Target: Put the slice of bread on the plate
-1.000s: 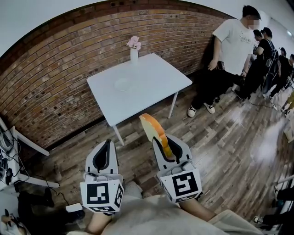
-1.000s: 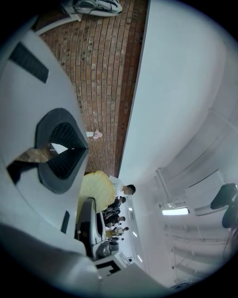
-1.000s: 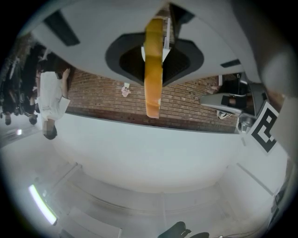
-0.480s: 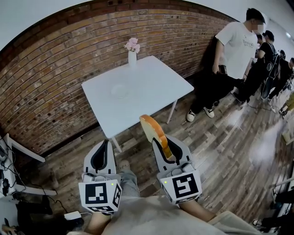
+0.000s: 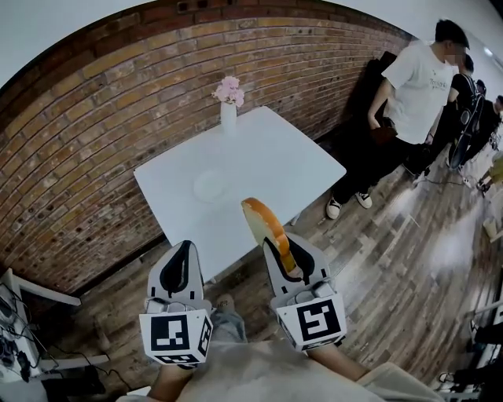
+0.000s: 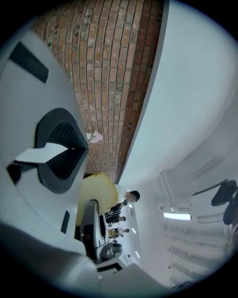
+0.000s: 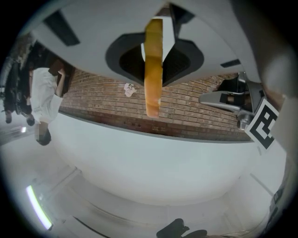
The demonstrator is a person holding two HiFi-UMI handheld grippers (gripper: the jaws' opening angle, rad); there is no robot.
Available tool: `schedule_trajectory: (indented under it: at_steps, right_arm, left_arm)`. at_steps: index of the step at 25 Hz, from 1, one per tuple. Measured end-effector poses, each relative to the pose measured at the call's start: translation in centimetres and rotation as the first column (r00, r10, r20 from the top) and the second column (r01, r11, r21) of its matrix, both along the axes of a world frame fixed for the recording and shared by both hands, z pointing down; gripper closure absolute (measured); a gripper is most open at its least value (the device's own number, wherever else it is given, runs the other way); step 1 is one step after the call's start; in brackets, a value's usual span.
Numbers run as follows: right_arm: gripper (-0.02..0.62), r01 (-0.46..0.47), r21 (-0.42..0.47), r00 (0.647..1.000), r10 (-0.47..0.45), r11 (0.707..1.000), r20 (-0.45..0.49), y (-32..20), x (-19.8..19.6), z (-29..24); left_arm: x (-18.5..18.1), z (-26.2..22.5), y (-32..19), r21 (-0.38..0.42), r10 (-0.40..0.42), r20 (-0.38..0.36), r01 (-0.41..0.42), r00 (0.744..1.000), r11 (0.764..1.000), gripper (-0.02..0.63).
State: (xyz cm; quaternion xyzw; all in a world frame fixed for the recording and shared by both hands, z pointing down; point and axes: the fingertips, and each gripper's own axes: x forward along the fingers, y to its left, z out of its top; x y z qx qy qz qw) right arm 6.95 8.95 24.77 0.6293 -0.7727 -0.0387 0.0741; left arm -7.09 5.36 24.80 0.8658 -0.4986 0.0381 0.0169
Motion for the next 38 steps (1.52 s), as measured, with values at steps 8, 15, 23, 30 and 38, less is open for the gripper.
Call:
schedule_trajectory:
  at_steps: [8,15,23,30,38]
  right_arm:
    - [0.499,-0.047,-0.038,0.999,0.047,0.998,0.003,-10.9,-0.2,0.0]
    - [0.498,-0.081,-0.07,0.997,0.081,0.994,0.001,-16.1,-0.3,0.9]
    - [0.499,-0.058,-0.103,0.998,0.057,0.993,-0.011,-18.1,-0.3,1.7]
    - [0.499,-0.01,-0.116,1.0,0.007,0.993,-0.024,-20.2,-0.9,1.3]
    - [0.499,0.044,-0.156,0.999,-0.047,0.987,-0.015,-21.9,-1.5,2.9]
  left_arm:
    - [0.2,0.1,-11.4,-0.033,0.057,0.005,-0.056,0.998,0.998,0.597]
    - [0.4,1.1,-17.0,-0.063,0.097,0.003,-0.097,0.995,0.993,0.597]
    - [0.3,1.7,-19.0,-0.082,0.079,-0.012,-0.08,0.997,0.993,0.597]
    - [0.0,2.0,-20.5,-0.099,0.052,-0.017,-0.054,0.998,0.994,0.597]
    - [-0.1,3.1,-21.5,-0.119,0.033,-0.004,-0.034,0.999,0.992,0.597]
